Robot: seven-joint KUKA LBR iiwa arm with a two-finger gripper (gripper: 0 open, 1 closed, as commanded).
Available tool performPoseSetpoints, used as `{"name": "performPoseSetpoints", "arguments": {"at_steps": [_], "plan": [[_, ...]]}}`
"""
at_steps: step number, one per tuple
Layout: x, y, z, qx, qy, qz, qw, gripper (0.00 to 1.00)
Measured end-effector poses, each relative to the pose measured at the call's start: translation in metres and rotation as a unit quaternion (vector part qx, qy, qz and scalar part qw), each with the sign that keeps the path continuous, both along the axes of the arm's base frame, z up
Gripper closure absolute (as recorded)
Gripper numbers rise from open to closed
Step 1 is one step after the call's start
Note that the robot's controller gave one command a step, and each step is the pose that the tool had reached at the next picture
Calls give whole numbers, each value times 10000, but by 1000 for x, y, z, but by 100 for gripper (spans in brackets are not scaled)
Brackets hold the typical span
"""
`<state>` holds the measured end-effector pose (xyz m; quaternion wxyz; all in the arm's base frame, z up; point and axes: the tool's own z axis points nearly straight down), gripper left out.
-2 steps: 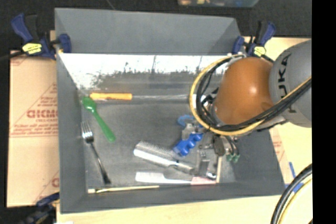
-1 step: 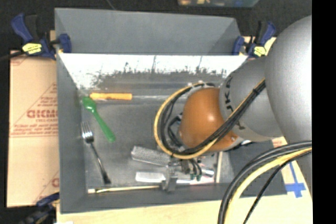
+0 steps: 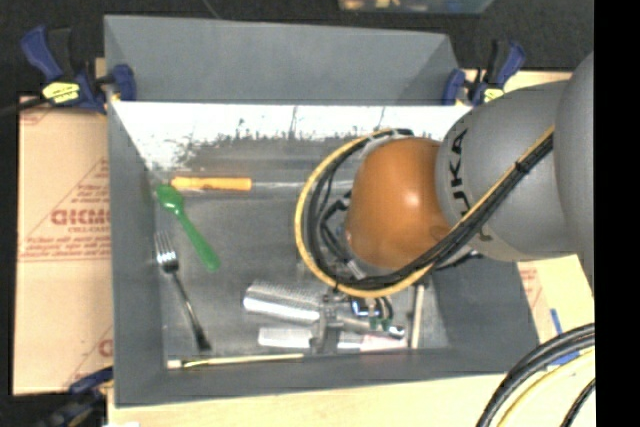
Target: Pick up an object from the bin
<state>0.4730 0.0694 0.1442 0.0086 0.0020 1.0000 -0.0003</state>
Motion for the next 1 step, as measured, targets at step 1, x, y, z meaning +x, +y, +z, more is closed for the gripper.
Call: {"name": "performPoseSetpoints", "arguments": {"at_steps": [1], "plan": [[6,-20,-66,1,11,-148,9999,0]]}}
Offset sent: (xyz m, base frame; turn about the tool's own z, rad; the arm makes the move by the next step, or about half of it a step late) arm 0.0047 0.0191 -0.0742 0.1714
